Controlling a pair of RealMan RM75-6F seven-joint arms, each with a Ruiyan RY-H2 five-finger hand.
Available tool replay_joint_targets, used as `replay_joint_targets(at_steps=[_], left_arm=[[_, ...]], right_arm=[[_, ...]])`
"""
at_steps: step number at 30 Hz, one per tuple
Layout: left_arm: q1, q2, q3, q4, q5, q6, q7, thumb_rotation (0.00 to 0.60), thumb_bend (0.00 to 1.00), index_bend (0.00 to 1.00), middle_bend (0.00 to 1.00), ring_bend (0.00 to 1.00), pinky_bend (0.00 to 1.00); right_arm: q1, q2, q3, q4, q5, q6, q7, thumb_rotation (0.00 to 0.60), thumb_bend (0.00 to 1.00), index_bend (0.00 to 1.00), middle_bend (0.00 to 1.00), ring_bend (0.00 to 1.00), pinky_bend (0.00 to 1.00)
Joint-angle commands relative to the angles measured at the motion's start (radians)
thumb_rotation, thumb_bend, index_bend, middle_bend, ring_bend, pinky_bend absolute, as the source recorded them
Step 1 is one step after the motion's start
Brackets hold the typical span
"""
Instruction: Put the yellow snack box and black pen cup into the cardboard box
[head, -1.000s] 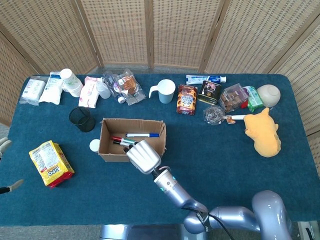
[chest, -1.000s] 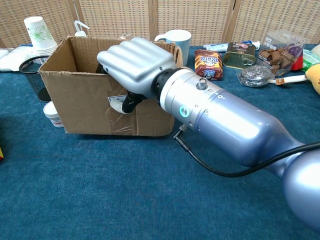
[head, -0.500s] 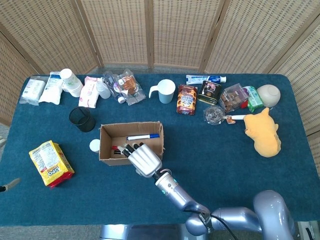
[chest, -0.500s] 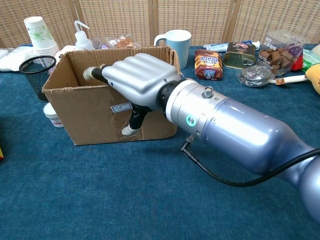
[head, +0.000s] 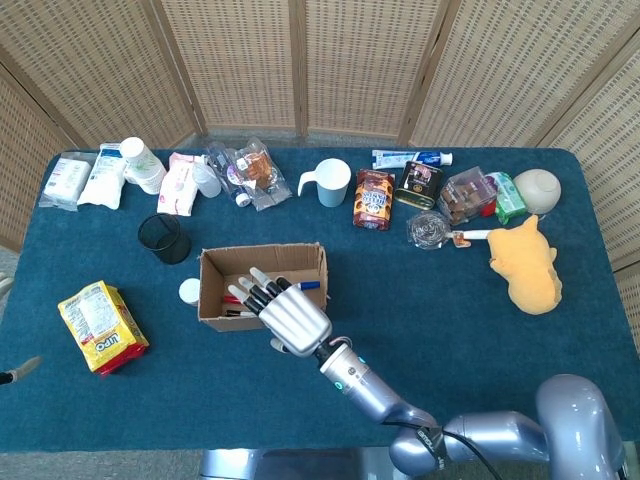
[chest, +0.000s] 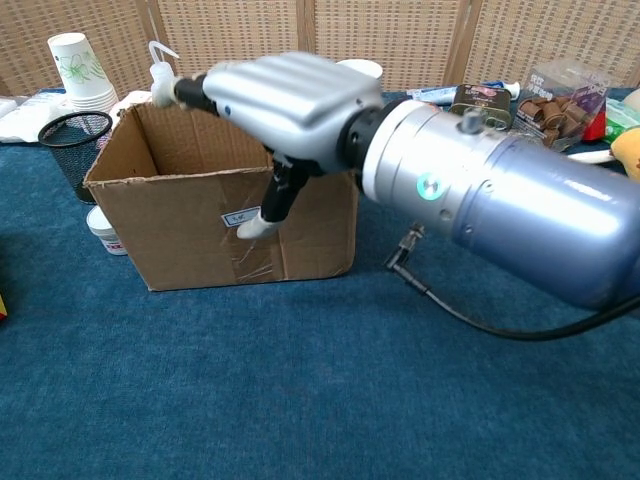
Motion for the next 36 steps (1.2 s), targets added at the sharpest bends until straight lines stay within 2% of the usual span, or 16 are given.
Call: replay_joint_targets(at_steps=[1, 8, 12, 20, 24, 31, 33, 36], left_arm=[[-0.001, -0.002, 0.000, -0.001, -0.002, -0.003, 0.007, 0.600, 0.06, 0.00, 0.00, 0.00, 0.00], [-0.005, -0.006, 0.001, -0.010, -0.001, -0.011, 0.024, 0.600, 0.06, 0.00, 0.00, 0.00, 0.00], [-0.004, -0.008, 0.000, -0.013, -0.004, -0.011, 0.032, 0.600, 0.06, 0.00, 0.00, 0.00, 0.00], [-0.006, -0.011, 0.001, -0.012, 0.001, -0.013, 0.045, 0.600, 0.06, 0.00, 0.00, 0.00, 0.00], [-0.022, 0.002, 0.010, -0.009, 0.020, -0.040, 0.033, 0.600, 0.06, 0.00, 0.00, 0.00, 0.00], [-0.074, 0.026, 0.016, 0.025, 0.061, -0.103, 0.010, 0.600, 0.06, 0.00, 0.00, 0.00, 0.00], [-0.092, 0.001, 0.010, 0.067, 0.109, -0.081, -0.005, 0.600, 0.06, 0.00, 0.00, 0.00, 0.03], [-0.131, -0.043, 0.019, 0.184, 0.210, -0.052, -0.072, 0.600, 0.06, 0.00, 0.00, 0.00, 0.08]], right_arm=[[-0.019, 0.066, -0.010, -0.034, -0.074, 0.027, 0.076, 0.600, 0.00, 0.00, 0.01, 0.08, 0.36], [-0.057, 0.176, -0.016, -0.012, -0.214, 0.105, 0.281, 0.600, 0.00, 0.02, 0.06, 0.12, 0.39], [-0.096, 0.243, -0.010, 0.011, -0.258, 0.174, 0.392, 0.600, 0.00, 0.03, 0.06, 0.07, 0.39], [-0.198, 0.371, -0.009, 0.087, -0.264, 0.293, 0.552, 0.600, 0.00, 0.04, 0.05, 0.04, 0.36], [-0.274, 0.434, -0.025, 0.151, -0.237, 0.343, 0.669, 0.600, 0.00, 0.04, 0.05, 0.03, 0.34], [-0.404, 0.456, -0.090, 0.294, -0.230, 0.433, 0.847, 0.600, 0.00, 0.04, 0.04, 0.00, 0.31], [-0.429, 0.451, -0.099, 0.333, -0.233, 0.457, 0.874, 0.600, 0.00, 0.05, 0.04, 0.00, 0.30], [-0.476, 0.445, -0.111, 0.396, -0.231, 0.499, 0.938, 0.600, 0.00, 0.07, 0.05, 0.00, 0.27]])
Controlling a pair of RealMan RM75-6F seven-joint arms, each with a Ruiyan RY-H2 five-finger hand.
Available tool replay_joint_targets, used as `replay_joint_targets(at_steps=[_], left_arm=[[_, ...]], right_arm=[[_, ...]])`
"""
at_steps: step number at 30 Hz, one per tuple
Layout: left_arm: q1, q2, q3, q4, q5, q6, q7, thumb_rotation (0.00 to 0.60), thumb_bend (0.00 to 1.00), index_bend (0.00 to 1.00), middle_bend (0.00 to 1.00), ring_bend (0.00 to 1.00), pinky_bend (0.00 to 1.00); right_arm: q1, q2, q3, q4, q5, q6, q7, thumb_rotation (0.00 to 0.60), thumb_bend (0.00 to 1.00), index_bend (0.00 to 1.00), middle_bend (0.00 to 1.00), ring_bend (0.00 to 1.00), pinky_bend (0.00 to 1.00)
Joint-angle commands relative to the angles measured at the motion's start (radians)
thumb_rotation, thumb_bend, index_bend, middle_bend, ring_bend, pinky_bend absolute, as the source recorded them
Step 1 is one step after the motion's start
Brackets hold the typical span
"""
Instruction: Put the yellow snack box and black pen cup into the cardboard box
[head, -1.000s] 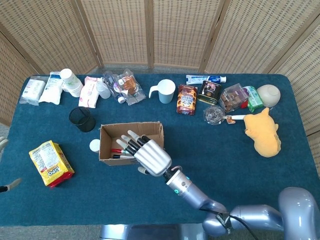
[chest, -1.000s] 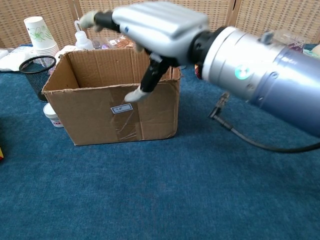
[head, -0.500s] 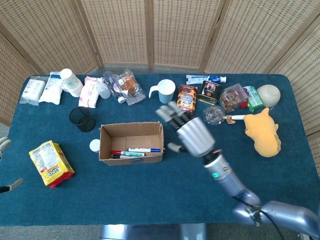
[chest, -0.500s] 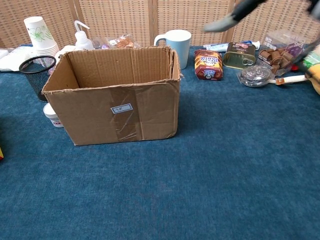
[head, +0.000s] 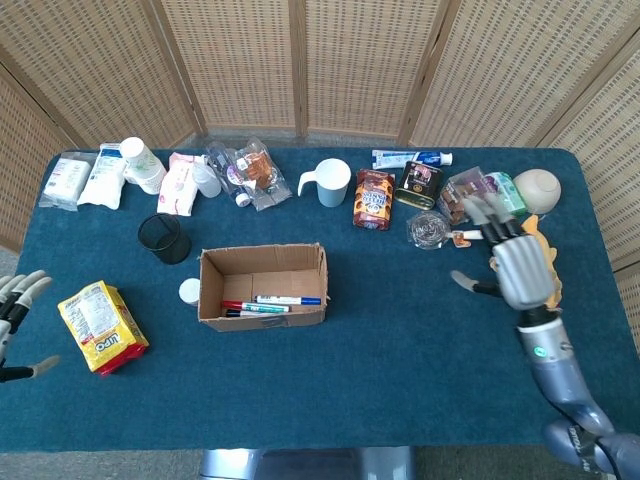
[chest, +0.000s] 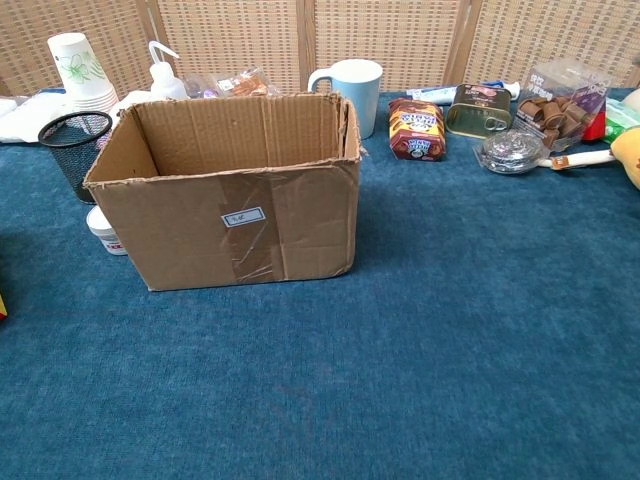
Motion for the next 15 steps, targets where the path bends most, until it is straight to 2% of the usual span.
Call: replay_joint_targets(at_steps=[1, 9, 15], left_arm=[[-0.050, -0.052, 0.006, 0.133, 0.112, 0.038, -0.060, 0.600, 0.06, 0.00, 0.00, 0.00, 0.08], [-0.103, -0.068, 0.060, 0.227, 0.238, 0.025, -0.003, 0.600, 0.05, 0.00, 0.00, 0.00, 0.06], [-0.137, -0.045, 0.089, 0.235, 0.261, -0.030, 0.057, 0.600, 0.02, 0.00, 0.00, 0.00, 0.01]], right_arm=[[-0.062, -0.001, -0.022, 0.066, 0.005, 0.056, 0.073, 0.600, 0.00, 0.08, 0.05, 0.00, 0.27], [-0.165, 0.059, -0.063, 0.026, 0.041, 0.063, 0.095, 0.600, 0.00, 0.08, 0.04, 0.00, 0.23], [-0.215, 0.108, -0.070, -0.008, 0.066, 0.057, 0.092, 0.600, 0.00, 0.07, 0.03, 0.00, 0.18]])
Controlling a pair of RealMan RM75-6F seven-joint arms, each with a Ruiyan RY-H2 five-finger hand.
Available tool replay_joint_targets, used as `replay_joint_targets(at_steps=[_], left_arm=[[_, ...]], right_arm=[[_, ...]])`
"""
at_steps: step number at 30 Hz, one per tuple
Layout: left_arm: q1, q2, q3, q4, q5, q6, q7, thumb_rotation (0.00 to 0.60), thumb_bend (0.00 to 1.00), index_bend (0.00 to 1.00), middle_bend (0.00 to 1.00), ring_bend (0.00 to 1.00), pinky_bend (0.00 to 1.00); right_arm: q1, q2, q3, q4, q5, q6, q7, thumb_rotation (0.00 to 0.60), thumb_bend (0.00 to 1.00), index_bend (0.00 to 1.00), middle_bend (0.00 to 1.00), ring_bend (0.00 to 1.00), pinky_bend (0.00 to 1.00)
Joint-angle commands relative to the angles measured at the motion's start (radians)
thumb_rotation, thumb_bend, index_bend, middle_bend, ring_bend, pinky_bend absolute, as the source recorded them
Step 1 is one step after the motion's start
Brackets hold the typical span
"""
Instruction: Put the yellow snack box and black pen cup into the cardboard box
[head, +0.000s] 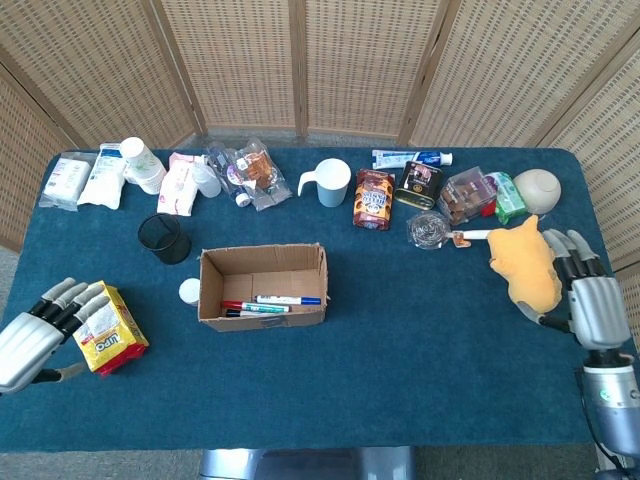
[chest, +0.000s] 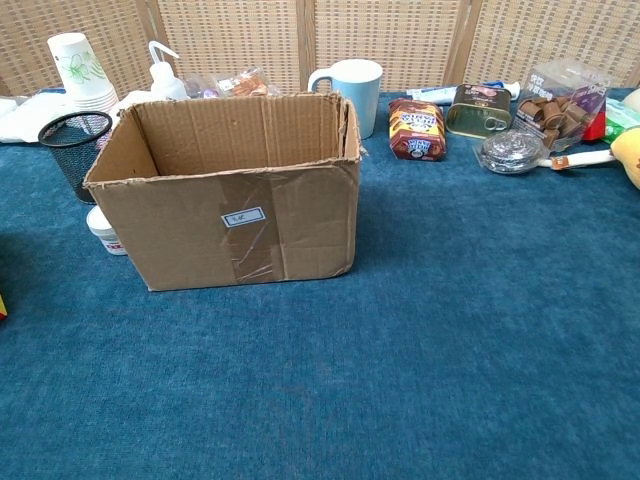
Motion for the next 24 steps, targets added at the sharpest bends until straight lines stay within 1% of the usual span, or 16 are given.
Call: replay_joint_targets(at_steps=[1, 7, 11, 14, 18, 24], left_arm=[[-0.022, 0.014, 0.014, 0.006, 0.018, -0.019, 0.032, 0.600, 0.02, 0.00, 0.00, 0.00, 0.01], [-0.047, 0.025, 0.033, 0.032, 0.041, -0.036, 0.071, 0.600, 0.02, 0.00, 0.00, 0.00, 0.01], [-0.051, 0.025, 0.043, 0.046, 0.032, -0.068, 0.130, 0.600, 0.02, 0.00, 0.00, 0.00, 0.00], [-0.055, 0.024, 0.055, 0.045, 0.020, -0.097, 0.140, 0.600, 0.02, 0.00, 0.00, 0.00, 0.00], [-0.061, 0.012, 0.069, 0.072, 0.011, -0.136, 0.167, 0.600, 0.02, 0.00, 0.00, 0.00, 0.00], [-0.080, -0.017, 0.082, 0.122, -0.001, -0.180, 0.182, 0.600, 0.02, 0.00, 0.00, 0.00, 0.00]], right_arm=[[-0.024, 0.018, -0.002, -0.008, 0.008, 0.007, -0.003, 0.600, 0.00, 0.07, 0.03, 0.00, 0.17], [-0.053, 0.030, 0.010, 0.002, 0.016, 0.019, 0.012, 0.600, 0.00, 0.07, 0.03, 0.00, 0.16], [-0.069, 0.031, 0.016, 0.009, 0.027, 0.015, 0.026, 0.600, 0.00, 0.07, 0.03, 0.00, 0.15], [-0.078, 0.034, 0.016, 0.014, 0.029, 0.008, 0.031, 0.600, 0.00, 0.07, 0.03, 0.00, 0.13], [-0.089, 0.035, 0.009, 0.013, 0.012, 0.013, 0.021, 0.600, 0.00, 0.07, 0.03, 0.00, 0.12], [-0.096, 0.049, 0.001, -0.023, -0.034, 0.030, -0.030, 0.600, 0.00, 0.09, 0.03, 0.00, 0.11]])
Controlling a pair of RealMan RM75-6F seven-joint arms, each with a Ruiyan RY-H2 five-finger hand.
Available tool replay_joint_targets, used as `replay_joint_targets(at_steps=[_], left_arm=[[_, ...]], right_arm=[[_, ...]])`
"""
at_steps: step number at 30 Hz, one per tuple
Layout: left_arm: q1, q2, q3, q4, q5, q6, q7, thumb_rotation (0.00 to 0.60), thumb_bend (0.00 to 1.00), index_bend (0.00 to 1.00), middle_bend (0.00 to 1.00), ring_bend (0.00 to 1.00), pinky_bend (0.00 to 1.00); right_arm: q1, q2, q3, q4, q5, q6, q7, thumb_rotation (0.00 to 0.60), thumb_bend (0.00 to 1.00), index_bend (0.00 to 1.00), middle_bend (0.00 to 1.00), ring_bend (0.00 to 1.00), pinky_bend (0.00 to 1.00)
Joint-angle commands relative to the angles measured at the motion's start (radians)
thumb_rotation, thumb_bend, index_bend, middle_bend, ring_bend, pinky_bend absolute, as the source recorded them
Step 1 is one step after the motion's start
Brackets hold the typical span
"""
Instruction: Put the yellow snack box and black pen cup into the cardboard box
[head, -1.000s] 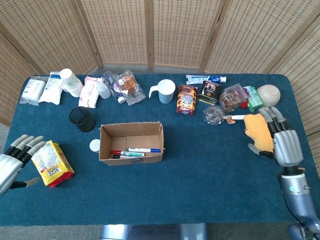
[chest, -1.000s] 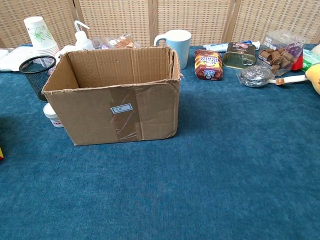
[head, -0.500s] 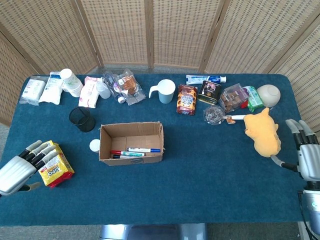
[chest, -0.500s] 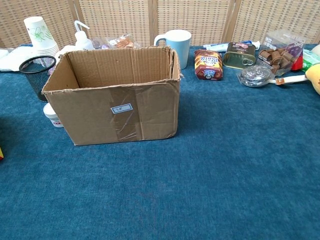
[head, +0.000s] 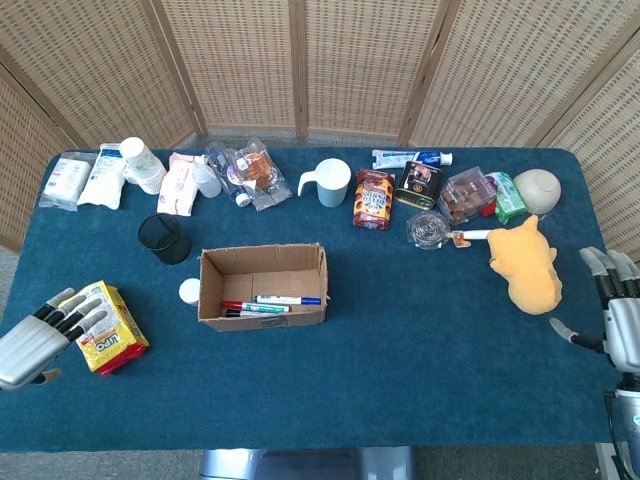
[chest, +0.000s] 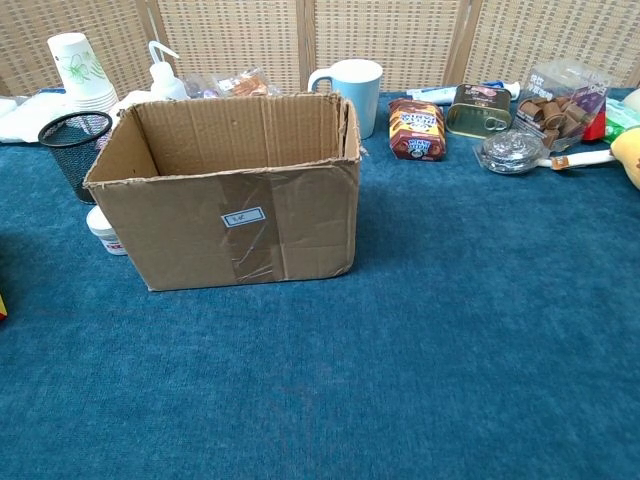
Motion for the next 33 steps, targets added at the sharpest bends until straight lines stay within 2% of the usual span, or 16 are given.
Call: replay_joint_targets(at_steps=[1, 8, 16, 28, 30, 31, 33], left_arm=[[-0.015, -0.014, 0.005, 0.013, -0.009, -0.026, 0.005, 0.600, 0.02, 0.00, 0.00, 0.00, 0.00], [-0.064, -0.035, 0.006, -0.002, -0.023, -0.111, 0.062, 0.600, 0.02, 0.00, 0.00, 0.00, 0.00], [-0.102, -0.076, 0.009, -0.008, -0.059, -0.214, 0.146, 0.600, 0.02, 0.00, 0.00, 0.00, 0.00], [-0.126, -0.111, 0.005, -0.024, -0.100, -0.262, 0.238, 0.600, 0.02, 0.00, 0.00, 0.00, 0.00], [-0.123, -0.124, -0.002, -0.022, -0.107, -0.247, 0.244, 0.600, 0.02, 0.00, 0.00, 0.00, 0.04], [-0.121, -0.135, -0.007, -0.015, -0.102, -0.226, 0.252, 0.600, 0.02, 0.01, 0.01, 0.00, 0.10], [-0.119, -0.148, -0.007, 0.003, -0.094, -0.209, 0.278, 0.600, 0.02, 0.10, 0.08, 0.04, 0.25]], right_arm=[[-0.004, 0.006, -0.004, -0.017, -0.021, 0.010, -0.019, 0.600, 0.00, 0.09, 0.03, 0.00, 0.11], [-0.019, 0.020, 0.002, -0.049, -0.033, 0.026, -0.023, 0.600, 0.00, 0.09, 0.03, 0.00, 0.11], [-0.024, 0.041, 0.004, -0.071, -0.032, 0.003, -0.037, 0.600, 0.00, 0.08, 0.00, 0.00, 0.06], [-0.034, 0.046, 0.021, -0.087, -0.032, 0.011, -0.024, 0.600, 0.00, 0.08, 0.00, 0.00, 0.05], [-0.037, 0.047, 0.023, -0.088, -0.033, 0.015, -0.020, 0.600, 0.00, 0.08, 0.00, 0.00, 0.05], [-0.038, 0.048, 0.024, -0.088, -0.034, 0.018, -0.016, 0.600, 0.00, 0.08, 0.00, 0.00, 0.05], [-0.041, 0.048, 0.028, -0.089, -0.036, 0.024, -0.010, 0.600, 0.00, 0.07, 0.00, 0.00, 0.05]])
